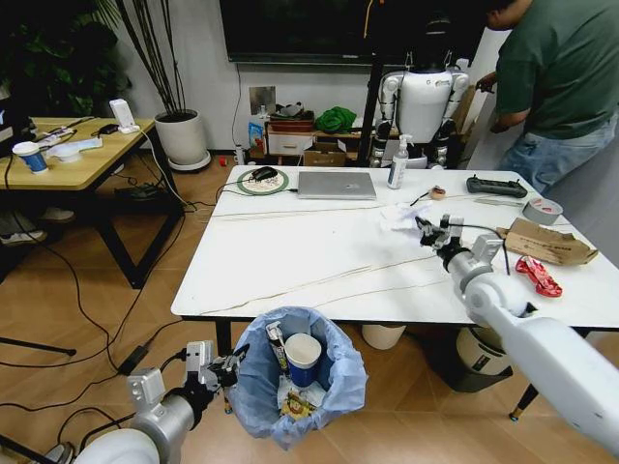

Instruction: Pick up the trash bin and place the trash from the table into it.

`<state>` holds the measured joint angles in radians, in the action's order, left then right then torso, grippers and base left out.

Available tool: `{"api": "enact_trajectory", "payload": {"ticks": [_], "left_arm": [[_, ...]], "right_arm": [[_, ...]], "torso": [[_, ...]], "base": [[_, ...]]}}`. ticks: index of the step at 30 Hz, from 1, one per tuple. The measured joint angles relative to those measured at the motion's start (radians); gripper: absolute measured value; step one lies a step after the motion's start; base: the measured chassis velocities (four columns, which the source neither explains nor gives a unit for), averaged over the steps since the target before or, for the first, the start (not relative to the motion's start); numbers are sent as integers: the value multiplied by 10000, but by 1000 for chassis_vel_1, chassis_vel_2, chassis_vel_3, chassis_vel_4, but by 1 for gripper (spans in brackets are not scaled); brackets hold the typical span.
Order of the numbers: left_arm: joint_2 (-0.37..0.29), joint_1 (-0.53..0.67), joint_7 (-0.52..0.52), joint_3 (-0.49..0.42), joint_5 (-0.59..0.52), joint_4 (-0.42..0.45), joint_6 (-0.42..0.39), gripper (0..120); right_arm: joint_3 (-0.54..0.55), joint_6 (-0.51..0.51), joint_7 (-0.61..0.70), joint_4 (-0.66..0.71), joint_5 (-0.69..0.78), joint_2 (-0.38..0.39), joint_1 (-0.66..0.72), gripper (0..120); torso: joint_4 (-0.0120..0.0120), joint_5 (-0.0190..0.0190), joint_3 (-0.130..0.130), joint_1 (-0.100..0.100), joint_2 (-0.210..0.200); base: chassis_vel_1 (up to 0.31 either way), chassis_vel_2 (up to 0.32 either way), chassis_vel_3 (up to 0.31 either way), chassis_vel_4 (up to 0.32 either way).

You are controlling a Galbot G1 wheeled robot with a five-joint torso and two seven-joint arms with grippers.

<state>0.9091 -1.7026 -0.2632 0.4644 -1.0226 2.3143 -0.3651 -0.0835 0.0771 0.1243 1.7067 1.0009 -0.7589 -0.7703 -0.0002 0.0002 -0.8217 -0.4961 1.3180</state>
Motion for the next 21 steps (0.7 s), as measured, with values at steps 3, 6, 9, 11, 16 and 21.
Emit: {"api": "enact_trajectory", "payload": {"ticks": [3, 6, 9, 11, 16, 21], "left_arm": [[8, 47, -5, -48, 0, -7, 1, 0], [52, 78, -2, -71, -1, -32, 2, 0], [-2, 90, -1, -54, -23, -42, 2, 0], [-31, 90, -4, -6, -43, -41, 1, 0], [107, -4, -22, 92, -46, 6, -3, 0], [208, 35, -123, 158, -287, 114, -68, 0]], "right_arm": [[37, -316, -201, 1160, -116, 597, -153, 0], [387, -797, -578, 2998, -532, 1461, -207, 0], [541, -909, -784, 4371, -867, 2014, -114, 0], [598, -1011, -975, 5090, -1424, 2466, -157, 0], [793, -1167, -1557, 6150, -2944, 3188, -332, 0], [1061, -1613, -2461, 6432, -4821, 3543, -711, 0]], "torso": [[0, -7, 0, 0, 1], [1, -2, 0, 0, 1], [3, -4, 1, 0, 1], [3, -3, -1, 0, 1], [2, -2, -1, 0, 1], [1, -2, -1, 0, 1]], "base": [[0, 0, 0, 0], [0, 0, 0, 0], [0, 0, 0, 0], [0, 0, 0, 0], [0, 0, 0, 0], [0, 0, 0, 0]]}}
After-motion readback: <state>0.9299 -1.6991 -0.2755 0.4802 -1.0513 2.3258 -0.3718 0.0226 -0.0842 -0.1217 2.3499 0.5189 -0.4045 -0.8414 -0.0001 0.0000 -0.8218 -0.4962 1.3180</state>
